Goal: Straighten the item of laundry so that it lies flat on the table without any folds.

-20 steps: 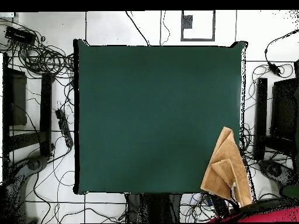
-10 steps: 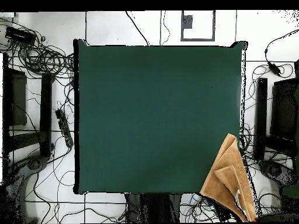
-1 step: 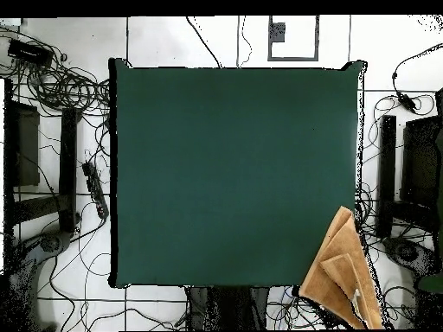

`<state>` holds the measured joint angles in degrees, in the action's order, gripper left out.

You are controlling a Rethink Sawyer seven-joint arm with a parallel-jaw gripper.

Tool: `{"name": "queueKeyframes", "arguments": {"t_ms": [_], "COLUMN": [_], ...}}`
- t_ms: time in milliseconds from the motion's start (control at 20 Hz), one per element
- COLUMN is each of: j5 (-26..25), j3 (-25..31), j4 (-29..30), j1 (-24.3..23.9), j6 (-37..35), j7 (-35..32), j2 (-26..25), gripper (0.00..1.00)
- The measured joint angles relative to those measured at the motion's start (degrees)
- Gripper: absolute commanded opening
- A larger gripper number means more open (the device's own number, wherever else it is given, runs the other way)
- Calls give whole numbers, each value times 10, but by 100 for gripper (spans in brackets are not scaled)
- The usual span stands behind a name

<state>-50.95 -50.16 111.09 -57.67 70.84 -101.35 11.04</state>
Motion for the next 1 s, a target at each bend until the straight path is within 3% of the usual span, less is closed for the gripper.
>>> {"name": "queueKeyframes", "arguments": {"t_ms": [600,1000], "j5": [0,-6], "j3": [-9,-9], "j4": [1,1], "j1": [-2,28], "j6": [0,0], "j7": [51,62], "j2": [-4,-1], "gripper": [0,0]}}
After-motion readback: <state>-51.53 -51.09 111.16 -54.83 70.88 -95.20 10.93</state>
